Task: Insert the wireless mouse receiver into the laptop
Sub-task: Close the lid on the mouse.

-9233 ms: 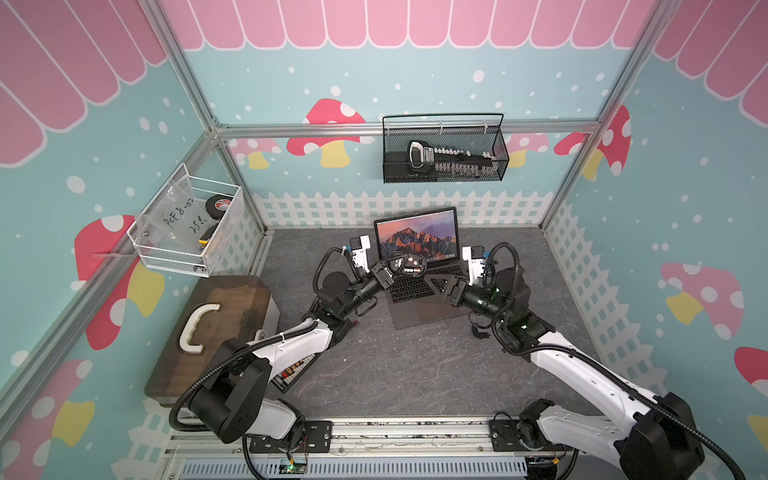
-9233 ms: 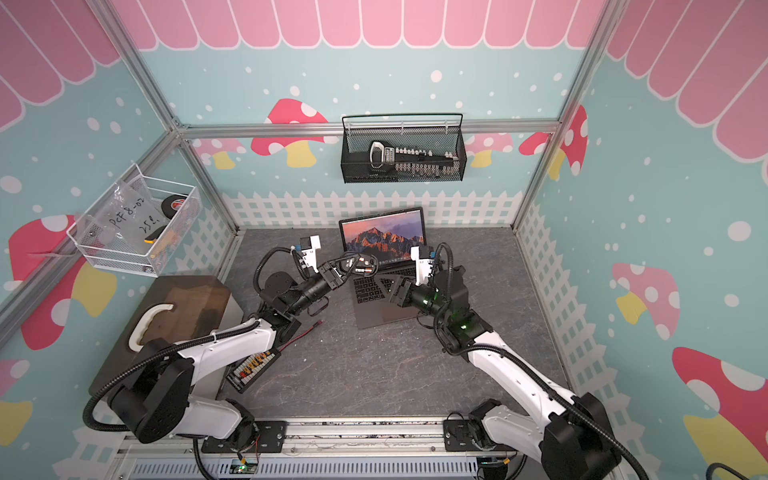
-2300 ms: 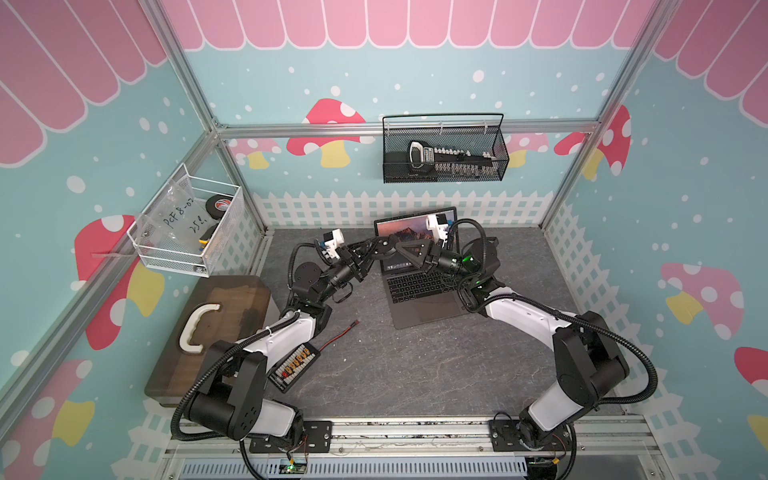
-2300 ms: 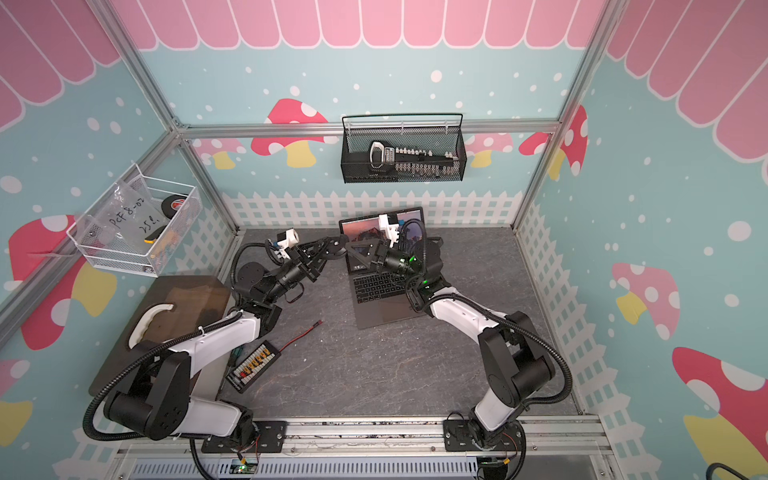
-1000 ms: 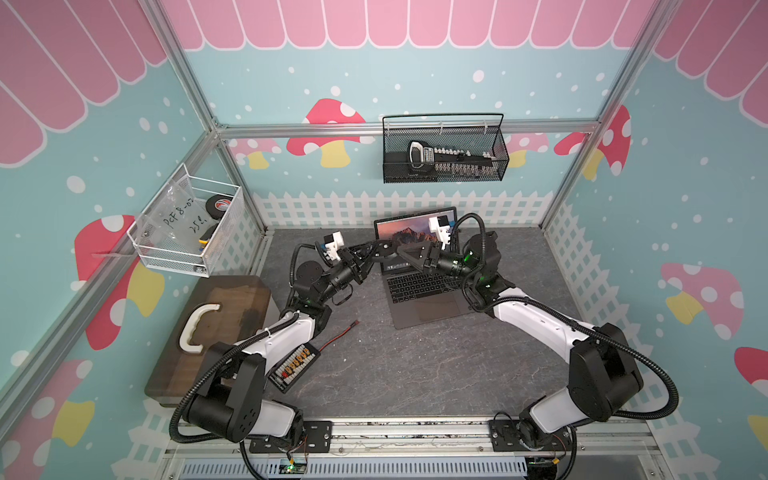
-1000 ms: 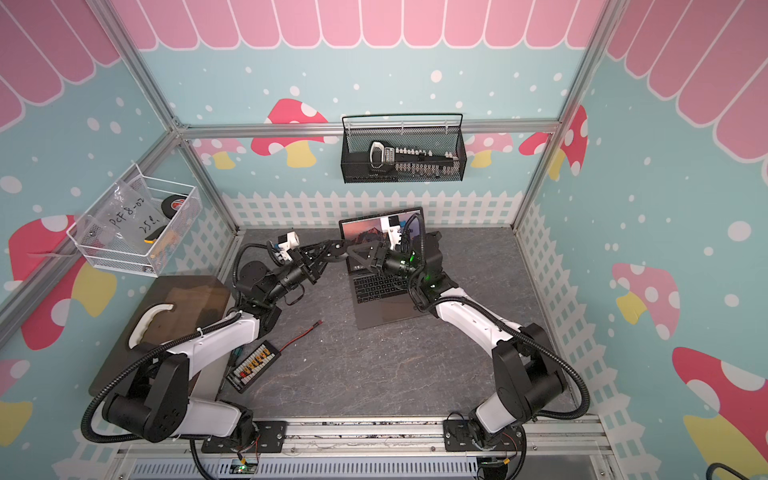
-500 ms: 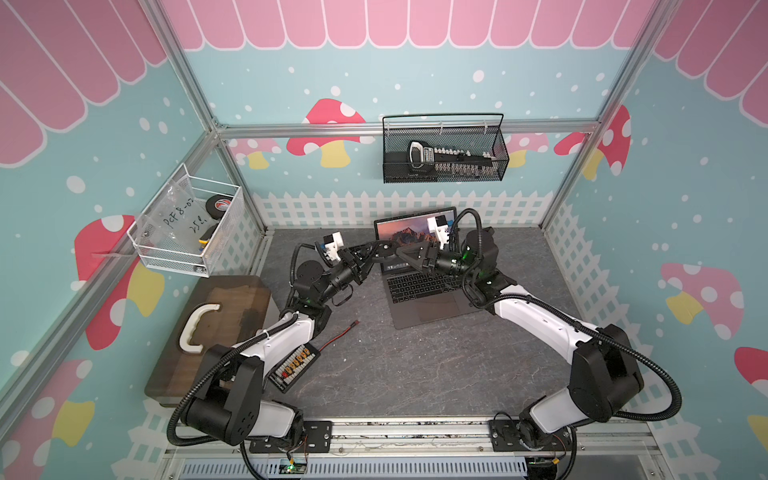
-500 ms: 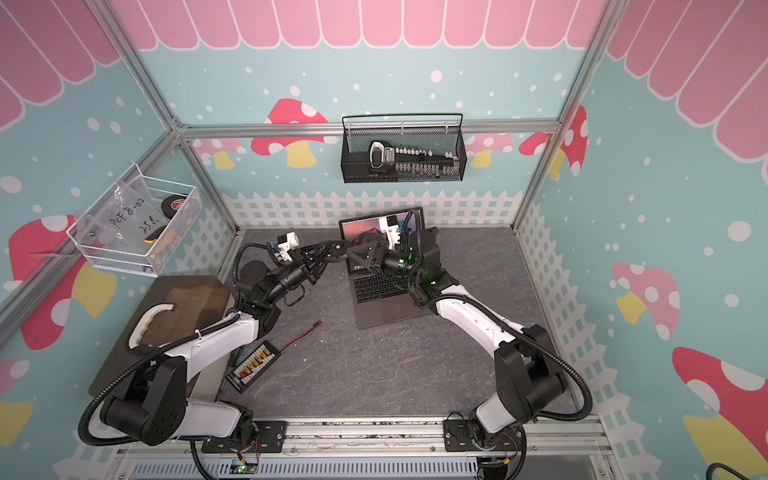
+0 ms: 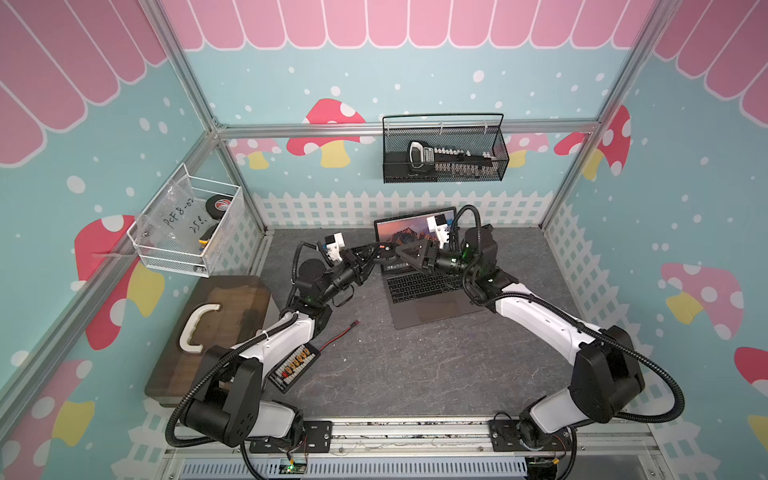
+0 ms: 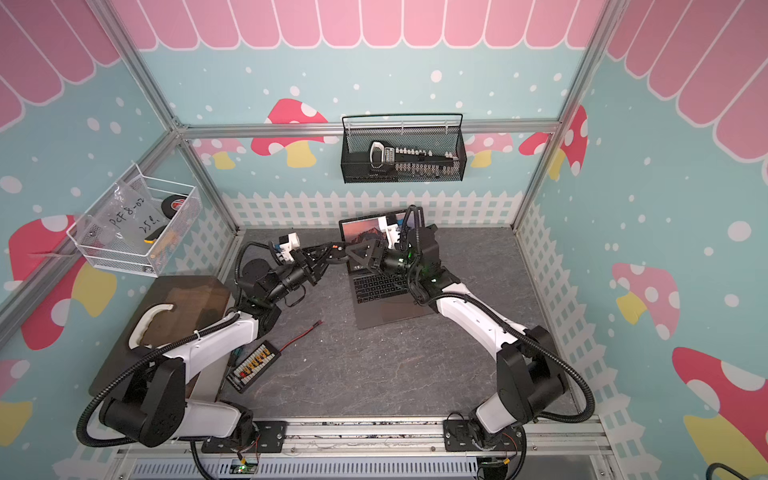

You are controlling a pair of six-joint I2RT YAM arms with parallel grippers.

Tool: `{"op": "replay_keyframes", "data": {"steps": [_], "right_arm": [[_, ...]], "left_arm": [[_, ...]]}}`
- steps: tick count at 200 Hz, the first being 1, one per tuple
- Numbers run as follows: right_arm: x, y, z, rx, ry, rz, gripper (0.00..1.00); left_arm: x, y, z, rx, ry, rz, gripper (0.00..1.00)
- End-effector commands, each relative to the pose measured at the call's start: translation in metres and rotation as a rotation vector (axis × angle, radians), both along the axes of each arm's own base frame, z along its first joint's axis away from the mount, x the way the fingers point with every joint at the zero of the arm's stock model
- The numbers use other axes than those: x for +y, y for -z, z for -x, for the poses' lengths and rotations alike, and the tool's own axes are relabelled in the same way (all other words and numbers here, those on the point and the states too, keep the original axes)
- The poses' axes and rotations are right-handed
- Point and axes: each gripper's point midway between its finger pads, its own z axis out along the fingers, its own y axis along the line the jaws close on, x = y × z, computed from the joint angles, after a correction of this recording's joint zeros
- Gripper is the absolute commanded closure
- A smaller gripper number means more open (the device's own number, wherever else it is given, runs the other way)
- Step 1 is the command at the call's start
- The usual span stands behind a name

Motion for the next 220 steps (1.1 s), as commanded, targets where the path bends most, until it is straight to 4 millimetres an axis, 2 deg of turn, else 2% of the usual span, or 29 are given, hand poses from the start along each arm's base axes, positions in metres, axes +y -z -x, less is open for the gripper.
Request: {"op": "replay_keyframes", "data": {"steps": [1, 61, 90, 119, 133, 146, 173, 201, 209, 220], "right_arm": [[0.001, -0.026, 0.008, -0.072, -0.004, -0.009, 0.46], [-0.002, -0.028, 0.009, -0.113, 0.018, 0.044, 0.34], [-0.016, -0.012, 0.006, -0.140, 0.085, 0.209, 0.22], [-0.026, 0.009, 0.012, -0.134, 0.061, 0.367, 0.18], [-0.033, 0.015, 0.015, -0.133, 0.062, 0.442, 0.12], [-0.041, 0.020, 0.017, -0.136, 0.069, 0.507, 0.11], [-0.047, 0.011, 0.020, -0.160, 0.091, 0.511, 0.20], [-0.045, 0.002, 0.020, -0.179, 0.104, 0.452, 0.32], [-0.044, 0.001, 0.020, -0.181, 0.110, 0.430, 0.38], [-0.043, -0.002, 0.020, -0.187, 0.117, 0.407, 0.50]], "left_arm": [[-0.009, -0.021, 0.008, -0.065, 0.043, 0.002, 1.00], [-0.012, -0.011, 0.007, -0.049, 0.043, -0.024, 1.00], [-0.013, -0.006, 0.006, -0.042, 0.046, -0.030, 1.00], [-0.014, -0.001, 0.006, -0.037, 0.052, -0.034, 1.00], [-0.014, 0.001, 0.006, -0.037, 0.055, -0.038, 1.00], [-0.014, 0.003, 0.007, -0.035, 0.055, -0.039, 1.00], [-0.014, 0.006, 0.008, -0.031, 0.059, -0.041, 1.00], [-0.015, 0.008, 0.008, -0.028, 0.062, -0.044, 1.00], [-0.015, 0.008, 0.008, -0.026, 0.063, -0.045, 1.00], [-0.015, 0.009, 0.008, -0.026, 0.063, -0.044, 1.00]]}}
